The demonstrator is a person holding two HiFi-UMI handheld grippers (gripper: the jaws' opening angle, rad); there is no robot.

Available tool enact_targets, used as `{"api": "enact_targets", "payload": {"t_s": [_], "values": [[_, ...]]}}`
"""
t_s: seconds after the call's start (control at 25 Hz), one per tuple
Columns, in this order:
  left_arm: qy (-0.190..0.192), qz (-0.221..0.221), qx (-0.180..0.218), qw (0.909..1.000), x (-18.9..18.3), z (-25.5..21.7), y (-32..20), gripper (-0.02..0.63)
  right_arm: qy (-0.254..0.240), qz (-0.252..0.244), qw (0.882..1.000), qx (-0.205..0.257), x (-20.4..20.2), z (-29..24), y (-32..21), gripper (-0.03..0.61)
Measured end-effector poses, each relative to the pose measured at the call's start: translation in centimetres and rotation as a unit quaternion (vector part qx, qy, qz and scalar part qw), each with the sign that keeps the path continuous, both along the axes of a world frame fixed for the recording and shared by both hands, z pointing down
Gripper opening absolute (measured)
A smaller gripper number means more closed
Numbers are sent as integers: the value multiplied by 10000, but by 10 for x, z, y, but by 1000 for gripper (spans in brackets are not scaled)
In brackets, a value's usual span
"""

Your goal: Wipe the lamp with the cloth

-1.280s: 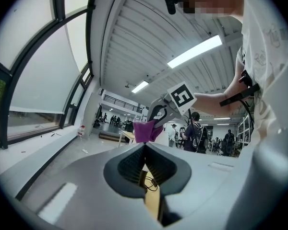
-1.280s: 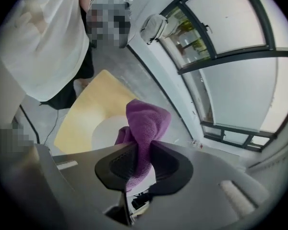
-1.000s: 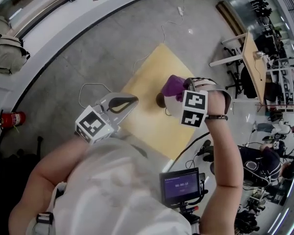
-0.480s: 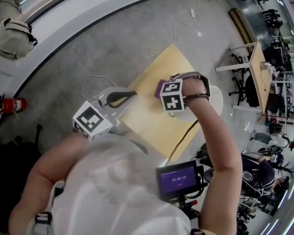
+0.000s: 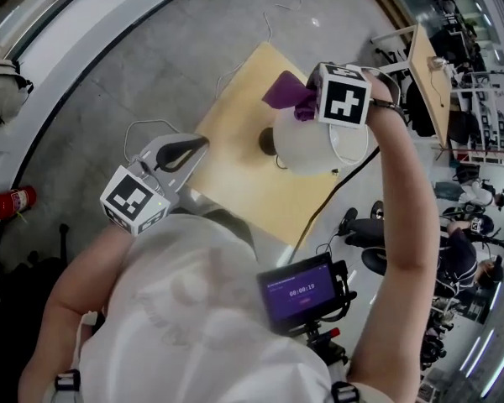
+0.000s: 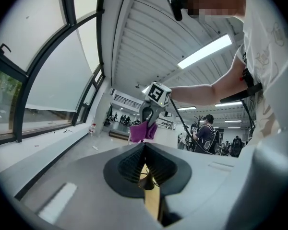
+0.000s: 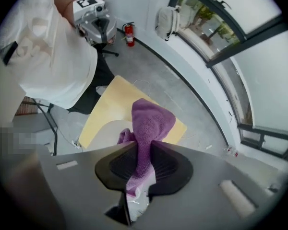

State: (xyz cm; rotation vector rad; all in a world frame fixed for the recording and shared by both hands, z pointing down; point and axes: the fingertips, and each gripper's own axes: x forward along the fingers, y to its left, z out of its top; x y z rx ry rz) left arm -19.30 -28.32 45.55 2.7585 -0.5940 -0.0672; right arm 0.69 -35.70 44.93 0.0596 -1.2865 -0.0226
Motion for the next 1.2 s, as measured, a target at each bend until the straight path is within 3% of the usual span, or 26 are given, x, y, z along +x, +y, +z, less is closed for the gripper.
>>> {"api": "enact_targets", "payload": {"t_s": [0.16, 0.28, 0.48, 0.8, 1.04, 1.2], "values": [[11, 149, 4, 9999, -5, 8, 9, 0, -284, 752, 9962, 336, 18, -23, -5, 83], [11, 150, 15, 9999, 2, 6, 6, 0, -455, 1071, 9927, 310, 29, -21, -16, 83], [-14, -3, -87, 10000, 8, 8, 3, 0, -301, 1163, 9923, -287, 45, 7, -14, 83], [-163, -370, -194, 9990, 12, 9, -6, 0, -257, 1036, 9909, -825, 47, 72, -27, 83], [-237, -537, -256, 9979, 10, 18, -7, 0, -113, 1011, 9897, -1005, 39, 110, -35, 83], [-234, -480, -243, 9983, 18, 19, -6, 0, -446, 1340, 9860, -884, 44, 101, -45, 83]]}}
